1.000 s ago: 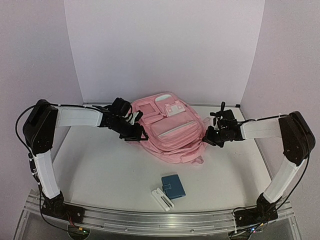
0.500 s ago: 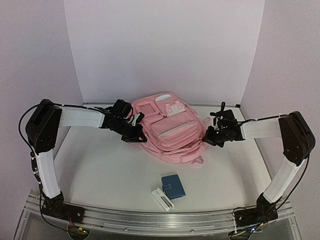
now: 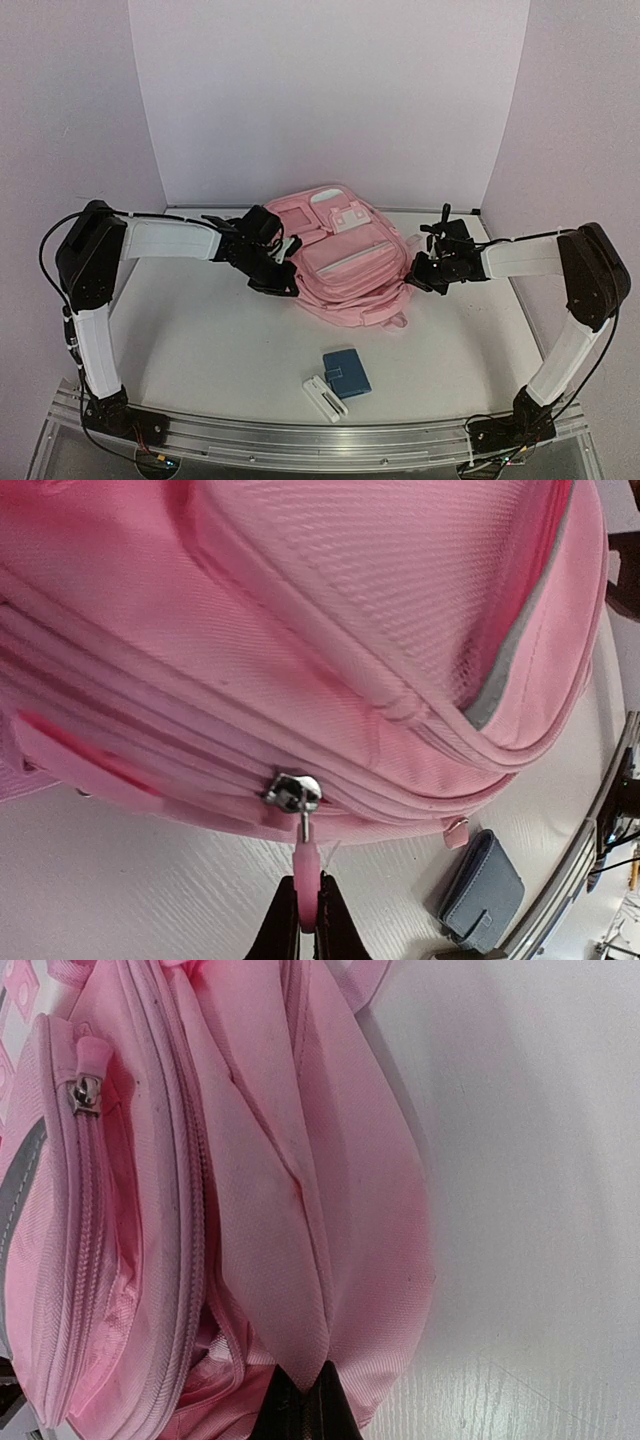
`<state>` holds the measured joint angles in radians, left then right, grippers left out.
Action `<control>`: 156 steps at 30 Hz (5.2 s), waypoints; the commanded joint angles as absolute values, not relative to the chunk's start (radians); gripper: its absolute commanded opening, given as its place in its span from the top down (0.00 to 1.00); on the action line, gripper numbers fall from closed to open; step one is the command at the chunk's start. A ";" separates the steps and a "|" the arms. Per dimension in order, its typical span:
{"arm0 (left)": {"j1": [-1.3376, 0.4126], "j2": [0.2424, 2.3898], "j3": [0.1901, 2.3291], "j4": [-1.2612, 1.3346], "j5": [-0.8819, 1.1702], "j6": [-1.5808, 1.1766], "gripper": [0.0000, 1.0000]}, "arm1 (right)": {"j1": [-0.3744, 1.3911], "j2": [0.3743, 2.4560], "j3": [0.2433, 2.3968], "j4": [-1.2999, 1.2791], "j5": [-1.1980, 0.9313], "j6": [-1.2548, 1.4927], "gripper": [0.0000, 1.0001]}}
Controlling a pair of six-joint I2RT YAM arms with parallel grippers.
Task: Pack the student bag
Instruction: Zip the student bag at the center of the board.
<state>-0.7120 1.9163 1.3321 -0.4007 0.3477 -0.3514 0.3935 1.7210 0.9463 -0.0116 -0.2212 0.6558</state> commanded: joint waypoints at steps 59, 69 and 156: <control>-0.712 1.801 1.262 -0.186 0.283 -0.921 0.20 | 0.926 1.737 1.197 -0.316 0.063 0.779 0.67; -0.707 1.884 1.335 -0.223 0.247 -0.903 0.26 | 0.947 1.823 1.212 -0.316 0.028 0.774 0.74; -0.599 1.768 1.153 -0.220 0.298 -0.740 1.00 | 0.793 1.613 1.098 -0.568 0.307 0.639 1.00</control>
